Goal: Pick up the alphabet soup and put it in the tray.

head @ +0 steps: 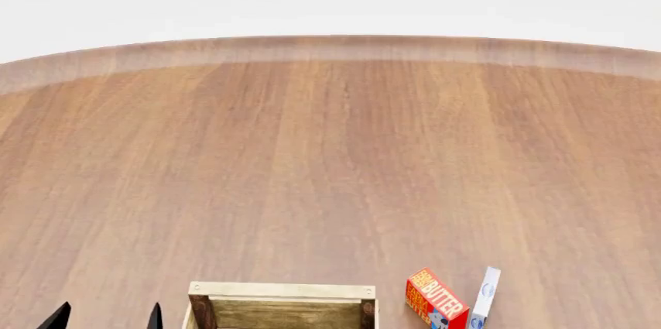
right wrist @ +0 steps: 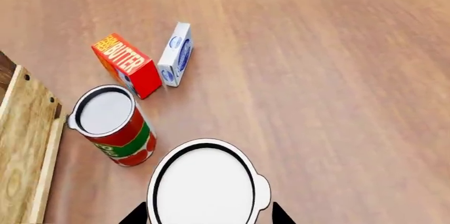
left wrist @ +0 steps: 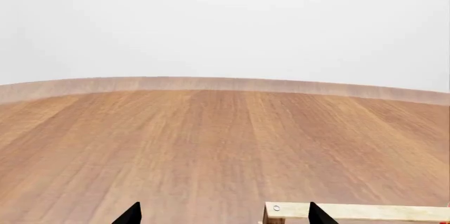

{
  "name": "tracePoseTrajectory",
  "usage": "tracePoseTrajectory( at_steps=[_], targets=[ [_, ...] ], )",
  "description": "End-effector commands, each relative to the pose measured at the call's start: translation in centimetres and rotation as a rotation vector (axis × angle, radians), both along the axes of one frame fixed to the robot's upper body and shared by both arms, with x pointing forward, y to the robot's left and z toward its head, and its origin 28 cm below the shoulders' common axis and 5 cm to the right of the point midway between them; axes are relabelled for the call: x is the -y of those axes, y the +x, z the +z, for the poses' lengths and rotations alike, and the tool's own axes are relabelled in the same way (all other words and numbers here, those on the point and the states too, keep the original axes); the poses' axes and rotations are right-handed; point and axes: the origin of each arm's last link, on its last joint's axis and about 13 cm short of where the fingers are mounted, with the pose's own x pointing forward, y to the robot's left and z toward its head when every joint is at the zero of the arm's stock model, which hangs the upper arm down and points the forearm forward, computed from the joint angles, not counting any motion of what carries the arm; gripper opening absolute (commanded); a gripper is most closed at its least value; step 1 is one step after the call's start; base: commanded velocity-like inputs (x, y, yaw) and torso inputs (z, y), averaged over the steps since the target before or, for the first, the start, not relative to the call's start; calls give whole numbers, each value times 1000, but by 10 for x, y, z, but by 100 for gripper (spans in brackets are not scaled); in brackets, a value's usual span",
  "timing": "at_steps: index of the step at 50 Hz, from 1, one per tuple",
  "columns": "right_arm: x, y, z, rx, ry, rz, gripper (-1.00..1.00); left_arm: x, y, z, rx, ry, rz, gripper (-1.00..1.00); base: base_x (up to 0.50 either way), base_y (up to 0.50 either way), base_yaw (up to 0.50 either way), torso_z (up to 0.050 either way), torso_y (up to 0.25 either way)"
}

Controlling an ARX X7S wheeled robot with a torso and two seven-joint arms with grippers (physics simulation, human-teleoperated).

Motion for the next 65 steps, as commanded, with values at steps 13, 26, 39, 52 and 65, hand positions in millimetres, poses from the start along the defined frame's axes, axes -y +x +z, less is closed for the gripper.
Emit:
tracePoseTrajectory(
  at_steps=[13,26,39,52,65],
  targets=[
    [-34,-12,88,210,-3,168,-100,-2,-2,1,2,-5,3,100,0,0,0,0,1],
    [-54,-13,115,273,9,253,-100,-1,-1,2,2,-8,3,100,0,0,0,0,0],
    [-66,3,106,266,42,292,-100,-1,-2,2,1,-11,1,100,0,0,0,0,1],
    [-80,18,90,245,57,340,-100,-1,-1,2,5,-8,2,100,0,0,0,0,1],
    [-100,25,78,226,91,428,-100,-2,-3,3,3,-14,2,100,0,0,0,0,0]
  ],
)
